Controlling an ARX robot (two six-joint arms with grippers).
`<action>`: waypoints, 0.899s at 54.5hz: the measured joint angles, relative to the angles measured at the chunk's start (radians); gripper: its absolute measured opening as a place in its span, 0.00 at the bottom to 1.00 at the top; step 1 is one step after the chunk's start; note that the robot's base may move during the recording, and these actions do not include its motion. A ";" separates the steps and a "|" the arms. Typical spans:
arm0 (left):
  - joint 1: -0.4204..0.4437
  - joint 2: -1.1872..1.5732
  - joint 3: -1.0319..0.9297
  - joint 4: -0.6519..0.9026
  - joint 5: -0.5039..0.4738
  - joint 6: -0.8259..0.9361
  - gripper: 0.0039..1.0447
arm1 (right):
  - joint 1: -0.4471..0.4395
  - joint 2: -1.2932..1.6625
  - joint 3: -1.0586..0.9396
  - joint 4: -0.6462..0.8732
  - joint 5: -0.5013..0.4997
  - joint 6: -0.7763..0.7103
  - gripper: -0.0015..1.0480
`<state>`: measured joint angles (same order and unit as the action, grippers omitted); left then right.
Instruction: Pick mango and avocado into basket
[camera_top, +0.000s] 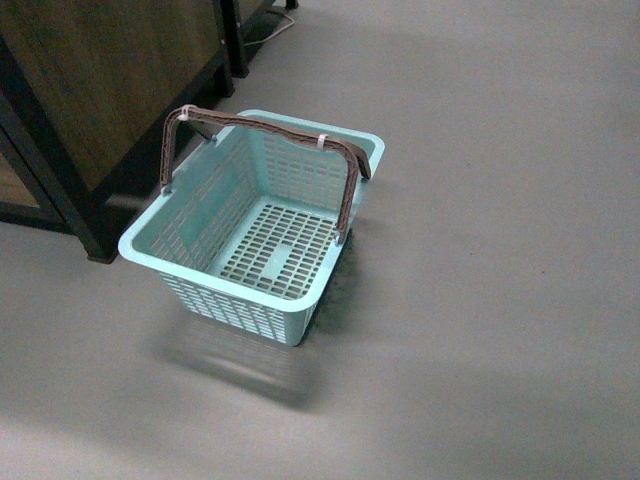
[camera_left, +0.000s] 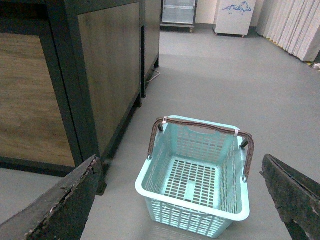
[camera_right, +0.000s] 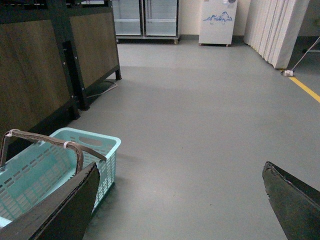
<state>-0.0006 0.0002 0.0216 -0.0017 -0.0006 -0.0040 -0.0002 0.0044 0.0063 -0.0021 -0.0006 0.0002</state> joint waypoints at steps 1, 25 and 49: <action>0.000 0.000 0.000 0.000 0.000 0.000 0.93 | 0.000 0.000 0.000 0.000 0.000 0.000 0.93; 0.000 0.000 0.000 0.000 0.000 0.000 0.93 | 0.000 0.000 0.000 0.000 0.000 0.000 0.93; 0.067 0.772 0.194 0.224 0.021 -0.640 0.93 | 0.000 0.000 0.000 0.000 0.000 0.000 0.93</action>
<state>0.0662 0.7719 0.2157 0.2222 0.0208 -0.6445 -0.0002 0.0044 0.0063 -0.0021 -0.0006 0.0002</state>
